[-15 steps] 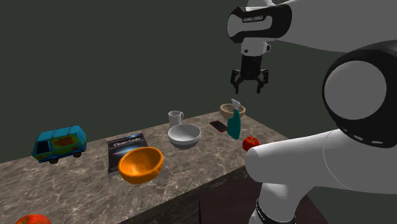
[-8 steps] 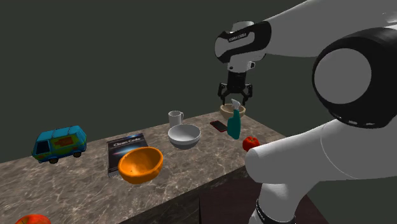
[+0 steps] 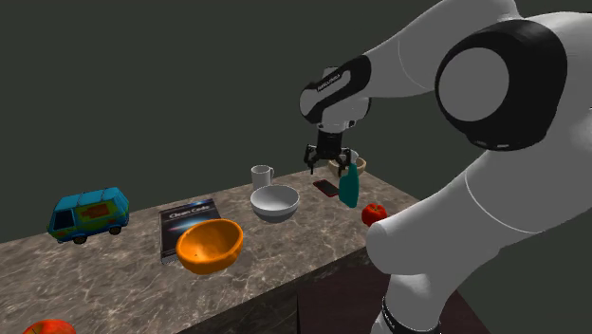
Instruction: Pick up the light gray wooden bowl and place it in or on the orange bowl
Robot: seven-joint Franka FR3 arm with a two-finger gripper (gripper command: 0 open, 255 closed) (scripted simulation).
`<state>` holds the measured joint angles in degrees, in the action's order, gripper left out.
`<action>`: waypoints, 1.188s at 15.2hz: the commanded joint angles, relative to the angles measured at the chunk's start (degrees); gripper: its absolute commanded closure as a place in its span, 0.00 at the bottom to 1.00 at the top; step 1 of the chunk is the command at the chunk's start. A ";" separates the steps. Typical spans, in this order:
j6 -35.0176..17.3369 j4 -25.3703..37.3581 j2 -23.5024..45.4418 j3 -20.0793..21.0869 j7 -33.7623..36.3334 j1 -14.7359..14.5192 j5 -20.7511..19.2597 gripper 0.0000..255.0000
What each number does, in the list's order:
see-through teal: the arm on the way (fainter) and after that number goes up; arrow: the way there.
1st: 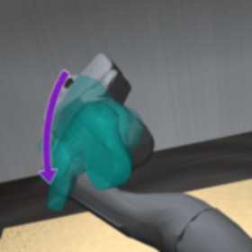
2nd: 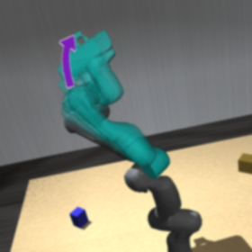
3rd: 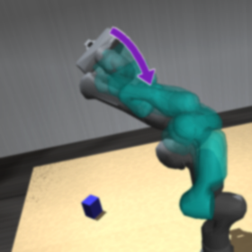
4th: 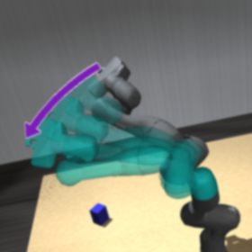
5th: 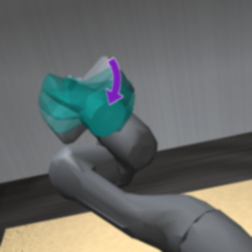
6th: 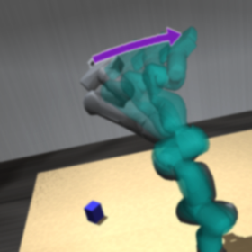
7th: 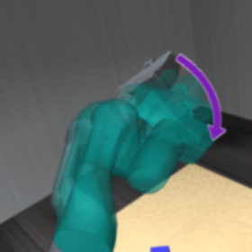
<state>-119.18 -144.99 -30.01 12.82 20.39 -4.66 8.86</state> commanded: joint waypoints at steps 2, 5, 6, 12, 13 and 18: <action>-5.83 -0.11 5.34 2.04 2.01 -0.59 1.20 0.00; -11.29 0.67 11.33 4.04 4.10 -1.00 1.80 0.00; -13.06 1.09 13.42 4.68 4.85 -1.11 1.85 0.00; -21.15 3.01 23.15 7.15 8.33 -1.45 0.82 0.00; -22.01 2.82 23.83 7.24 8.48 -1.45 0.62 0.00; -25.92 2.13 27.12 7.60 9.31 -1.42 -0.48 0.00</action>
<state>-144.37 -142.62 -3.36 20.44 29.74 -6.13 8.51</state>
